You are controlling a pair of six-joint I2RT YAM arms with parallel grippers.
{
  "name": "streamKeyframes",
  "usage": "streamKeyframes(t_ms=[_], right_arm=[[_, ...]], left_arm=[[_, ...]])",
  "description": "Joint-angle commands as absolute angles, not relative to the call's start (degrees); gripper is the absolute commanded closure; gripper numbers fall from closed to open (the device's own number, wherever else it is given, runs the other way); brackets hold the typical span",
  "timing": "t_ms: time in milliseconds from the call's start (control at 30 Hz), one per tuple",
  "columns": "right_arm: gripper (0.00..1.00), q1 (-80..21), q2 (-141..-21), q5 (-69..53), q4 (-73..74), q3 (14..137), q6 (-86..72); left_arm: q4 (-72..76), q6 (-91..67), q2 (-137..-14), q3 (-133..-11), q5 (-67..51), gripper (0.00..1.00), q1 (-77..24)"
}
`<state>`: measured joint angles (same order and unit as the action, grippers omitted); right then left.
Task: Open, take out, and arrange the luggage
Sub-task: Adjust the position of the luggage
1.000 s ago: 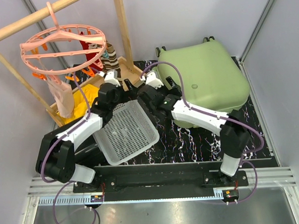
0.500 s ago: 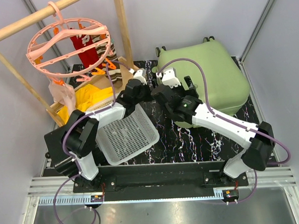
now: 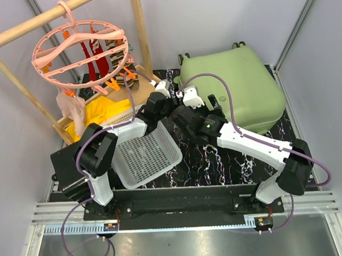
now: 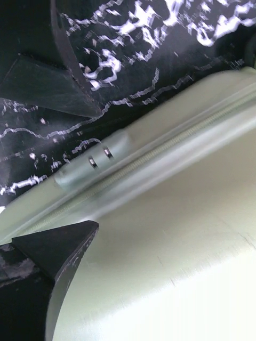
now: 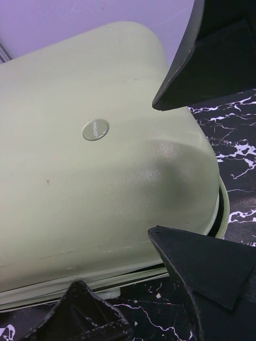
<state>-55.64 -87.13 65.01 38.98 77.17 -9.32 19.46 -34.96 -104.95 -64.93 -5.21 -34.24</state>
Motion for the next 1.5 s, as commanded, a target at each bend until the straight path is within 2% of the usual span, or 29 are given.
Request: streamKeyframes(t_ms=[0,100,333,567,833,1167,1267,1467], right_arm=[[0.00,-56.43,-87.89,66.44,39.20,78.05,-11.78],[0.00,-56.95,-89.82,66.88,39.20,78.75,-11.86],[0.00,-58.45,-95.27,67.94,39.20,79.72,-11.87],[0.00,-58.36,-98.96,73.38,42.10,80.86,-11.25],[0.01,-55.99,-98.79,77.87,46.04,77.52,-11.07],[0.00,-53.53,-93.78,78.49,47.72,76.99,-11.95],[0.00,-53.53,-93.60,77.35,47.81,76.64,-12.65],[0.00,-53.61,-92.11,75.24,47.99,75.50,-14.06]], left_arm=[[18.72,-35.86,-104.59,-60.82,-6.59,0.20,-36.47],[20.04,-37.09,-105.91,-60.91,-8.52,0.25,-36.65],[23.12,-37.71,-106.09,-59.77,-8.88,0.21,-36.91],[21.00,-37.61,-107.40,-59.51,-8.26,0.23,-37.26],[27.42,-35.34,-99.42,-51.16,-0.27,0.18,-39.46],[24.09,-27.33,-95.01,-53.08,12.04,0.12,-46.84],[23.38,-27.77,-94.75,-53.61,11.69,0.11,-45.36],[22.59,-29.45,-94.31,-54.84,3.61,0.10,-39.73]])
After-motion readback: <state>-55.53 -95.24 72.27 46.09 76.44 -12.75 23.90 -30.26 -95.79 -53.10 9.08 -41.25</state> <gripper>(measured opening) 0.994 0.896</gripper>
